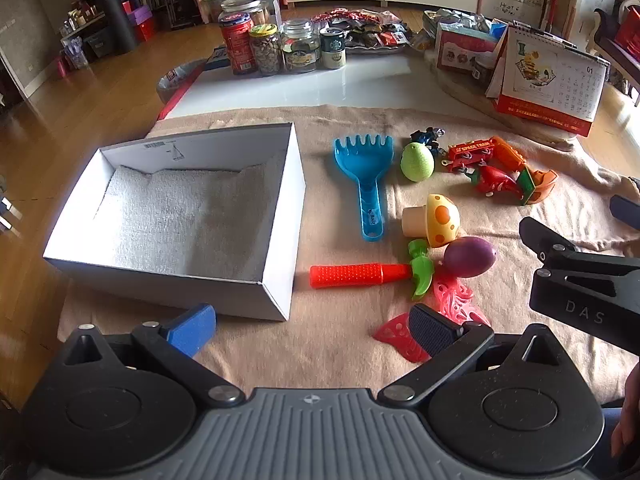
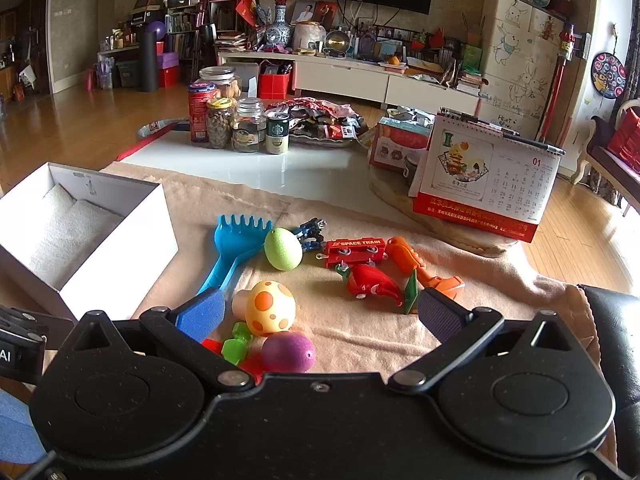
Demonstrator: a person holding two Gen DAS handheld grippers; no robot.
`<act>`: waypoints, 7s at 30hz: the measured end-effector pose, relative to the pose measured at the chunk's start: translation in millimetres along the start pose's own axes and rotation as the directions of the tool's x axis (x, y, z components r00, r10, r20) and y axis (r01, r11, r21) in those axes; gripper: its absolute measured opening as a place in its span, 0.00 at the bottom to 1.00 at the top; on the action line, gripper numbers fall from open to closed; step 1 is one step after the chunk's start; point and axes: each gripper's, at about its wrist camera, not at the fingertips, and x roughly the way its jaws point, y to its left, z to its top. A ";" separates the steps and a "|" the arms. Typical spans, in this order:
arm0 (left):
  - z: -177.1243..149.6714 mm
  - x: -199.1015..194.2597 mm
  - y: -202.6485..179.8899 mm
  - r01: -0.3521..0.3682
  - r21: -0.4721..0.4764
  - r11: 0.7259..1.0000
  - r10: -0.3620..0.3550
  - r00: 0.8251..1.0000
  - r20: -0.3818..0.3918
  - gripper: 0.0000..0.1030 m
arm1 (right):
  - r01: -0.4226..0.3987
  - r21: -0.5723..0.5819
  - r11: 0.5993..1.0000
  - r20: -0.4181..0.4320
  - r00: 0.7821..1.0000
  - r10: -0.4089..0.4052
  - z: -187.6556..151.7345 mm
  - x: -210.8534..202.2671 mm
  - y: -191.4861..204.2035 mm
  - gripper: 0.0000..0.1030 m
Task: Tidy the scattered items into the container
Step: 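Move the right tool toward the purple egg among the toys, then close the right tool on the purple egg while the left tool reaches toward the pink butterfly cutout, then grasp the pink butterfly cutout with the left tool and lift it, then carry the purple egg in the right tool while the left tool carries the butterfly to the box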
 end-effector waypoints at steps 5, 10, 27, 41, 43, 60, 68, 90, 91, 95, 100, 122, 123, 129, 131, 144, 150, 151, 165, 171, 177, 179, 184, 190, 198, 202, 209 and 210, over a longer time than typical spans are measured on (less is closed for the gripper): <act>-2.0 -1.0 -2.3 -0.004 0.006 1.000 0.004 1.000 0.006 1.00 | -0.002 -0.002 1.000 -0.001 1.000 0.002 0.0 -0.1 -0.8 0.97; -3.7 -0.5 -2.6 -0.012 0.007 1.000 0.012 1.000 0.005 1.00 | -0.003 -0.003 1.000 -0.002 1.000 0.003 -0.6 0.1 -1.0 0.97; -19.5 11.7 -18.8 -0.031 0.015 0.999 0.030 0.999 0.033 1.00 | -0.018 -0.040 0.999 -0.039 0.999 0.016 -4.5 8.7 11.9 0.97; -16.2 19.5 -58.4 0.242 0.267 0.933 -0.265 0.962 0.056 1.00 | 0.027 -0.009 1.000 -0.072 0.997 -0.028 13.0 18.7 -22.8 0.97; -10.9 23.6 -58.2 0.266 0.241 0.933 -0.286 0.957 0.049 1.00 | 0.034 -0.008 0.999 -0.086 0.996 -0.035 18.1 23.8 -31.5 0.97; 48.8 111.6 -84.2 0.332 0.221 0.917 -0.321 0.943 -0.084 1.00 | 0.023 0.147 0.989 -0.259 0.966 0.016 32.8 116.7 -116.6 0.96; 66.0 124.9 -83.5 0.279 0.155 0.948 -0.270 0.960 -0.078 0.99 | 0.010 0.234 0.972 -0.248 0.967 0.050 44.5 150.1 -138.6 0.97; 89.8 121.9 -60.2 0.197 0.092 0.976 -0.198 0.980 0.002 0.99 | -0.228 -0.192 0.954 -0.472 0.874 0.114 1.0 170.0 -9.2 0.94; 87.9 122.6 -62.8 0.197 0.106 0.975 -0.197 0.980 -0.002 0.99 | -0.197 -0.208 0.958 -0.468 0.880 0.080 0.1 170.2 -14.1 0.94; 80.7 125.2 -71.3 0.214 0.143 0.966 -0.213 0.977 -0.022 0.99 | -0.045 -0.200 0.979 -0.462 0.885 -0.054 2.7 174.7 -51.1 0.94; 76.1 127.5 -74.1 0.256 0.136 0.957 -0.252 0.967 -0.050 0.99 | -0.002 -0.056 0.998 -0.477 0.879 -0.025 -0.8 174.9 -95.8 0.94; 66.4 133.5 -65.8 0.240 0.122 0.963 -0.231 0.970 -0.082 0.99 | -0.285 0.126 0.950 -0.486 0.817 0.309 3.7 187.2 -46.3 0.51; 66.5 133.2 -64.8 0.241 0.119 0.963 -0.232 0.969 -0.080 0.99 | -0.289 0.145 0.946 -0.488 0.811 0.323 3.1 188.9 -46.9 0.49; 65.8 132.5 -61.9 0.248 0.111 0.962 -0.241 0.968 -0.074 0.99 | -0.305 0.170 0.937 -0.493 0.797 0.349 -0.8 192.1 -44.1 0.49; 64.3 131.4 -60.9 0.272 0.105 0.957 -0.266 0.962 -0.064 0.99 | -0.303 0.156 0.940 -0.495 0.800 0.340 -3.0 193.1 -40.8 0.49; 30.2 141.4 -81.1 0.350 0.208 0.913 -0.307 0.928 -0.212 0.99 | -0.205 0.117 0.972 -0.520 0.821 0.236 -11.5 181.6 -58.3 0.49; 3.4 146.3 -100.7 0.362 0.325 0.874 -0.287 0.923 -0.256 0.99 | -0.176 0.109 0.978 -0.539 0.817 0.207 -21.5 175.7 -77.4 0.49; 1.1 147.6 -104.7 0.362 0.337 0.869 -0.284 0.923 -0.259 0.99 | -0.175 0.113 0.978 -0.540 0.815 0.208 -22.8 174.9 -79.5 0.49; -30.4 168.6 -153.1 0.362 0.540 0.760 -0.212 0.923 -0.321 0.97 | -0.170 0.142 0.975 -0.537 0.814 0.220 -22.2 175.5 -90.1 0.49; -27.3 171.9 -144.6 0.405 0.482 0.777 -0.270 0.906 -0.326 0.78 | -0.172 0.142 0.975 -0.542 0.810 0.222 -23.8 175.7 -92.7 0.49; -19.9 168.7 -134.8 0.427 0.437 0.792 -0.307 0.896 -0.320 0.54 | -0.175 0.143 0.974 -0.545 0.808 0.225 -25.3 175.9 -92.7 0.49; -19.8 167.9 -132.9 0.434 0.433 0.790 -0.315 0.893 -0.322 0.54 | -0.175 0.139 0.975 -0.549 0.806 0.223 -26.4 177.0 -91.5 0.49; -14.0 164.4 -126.7 0.466 0.392 0.793 -0.354 0.877 -0.326 0.53 | -0.172 0.125 0.977 -0.567 0.795 0.213 -30.7 182.3 -88.7 0.50; -8.1 154.6 -126.3 0.497 0.356 0.791 -0.395 0.860 -0.323 0.52 | -0.153 0.143 0.978 -0.567 0.797 0.208 -32.0 185.9 -94.2 0.57; -8.9 151.4 -127.3 0.511 0.350 0.785 -0.410 0.852 -0.325 0.52 | -0.160 0.163 0.974 -0.531 0.817 0.223 -30.1 188.1 -97.7 0.55; -6.7 149.2 -125.1 0.510 0.344 0.789 -0.415 0.854 -0.314 0.52 | -0.162 0.200 0.966 -0.528 0.813 0.245 -27.1 186.4 -97.3 0.49; 0.2 140.6 -118.7 0.513 0.324 0.795 -0.433 0.854 -0.288 0.52 | -0.171 0.190 0.967 -0.481 0.842 0.244 -12.8 170.0 -94.1 0.49; 1.5 137.6 -117.7 0.516 0.323 0.794 -0.440 0.853 -0.282 0.52 | -0.174 0.195 0.965 -0.472 0.846 0.248 -10.2 167.4 -94.9 0.49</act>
